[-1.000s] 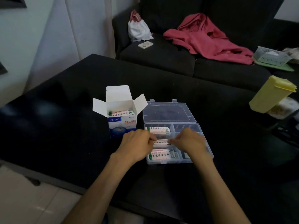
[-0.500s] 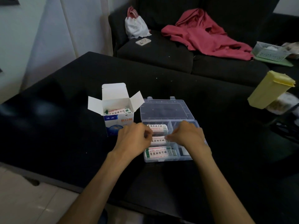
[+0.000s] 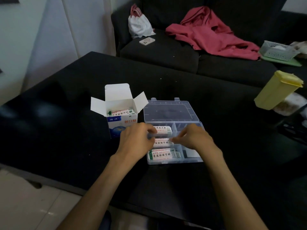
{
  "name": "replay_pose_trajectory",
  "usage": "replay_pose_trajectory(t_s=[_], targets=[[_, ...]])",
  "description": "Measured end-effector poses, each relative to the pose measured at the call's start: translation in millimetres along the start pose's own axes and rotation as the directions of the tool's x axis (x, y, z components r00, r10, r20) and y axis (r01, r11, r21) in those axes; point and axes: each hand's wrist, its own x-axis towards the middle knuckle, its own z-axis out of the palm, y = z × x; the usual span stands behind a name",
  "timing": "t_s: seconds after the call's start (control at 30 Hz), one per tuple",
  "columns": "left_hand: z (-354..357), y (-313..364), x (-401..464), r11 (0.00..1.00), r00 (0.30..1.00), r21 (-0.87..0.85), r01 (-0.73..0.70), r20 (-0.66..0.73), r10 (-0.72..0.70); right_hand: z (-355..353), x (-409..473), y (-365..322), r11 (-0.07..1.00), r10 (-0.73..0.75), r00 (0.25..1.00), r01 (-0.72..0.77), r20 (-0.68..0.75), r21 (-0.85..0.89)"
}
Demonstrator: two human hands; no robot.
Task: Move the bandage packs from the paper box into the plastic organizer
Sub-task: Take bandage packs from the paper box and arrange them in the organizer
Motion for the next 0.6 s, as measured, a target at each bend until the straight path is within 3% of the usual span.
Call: replay_pose_trajectory(t_s=[0.1,0.23,0.33,0.6], targets=[[-11,3,-9,0.998,0.996,-0.013,-0.067,-0.051,0.066,-21,-26,4,0.999,-0.051,0.998,0.051,-0.046,0.003],[-16,-1,-25,0.983,0.983,0.145,-0.114,0.161,0.090,-20,-47,0,0.987,-0.098,0.994,0.091,-0.048,-0.129],[-14,-5,-29,0.970,0.980,0.211,-0.120,0.182,0.081,2,-46,-3,0.977,-0.096,0.995,0.087,-0.040,-0.195],[-5,-5,-23,0.963,0.963,0.205,-0.178,0.235,0.128,5,-35,0,0.994,-0.073,0.990,0.082,0.124,-0.071]])
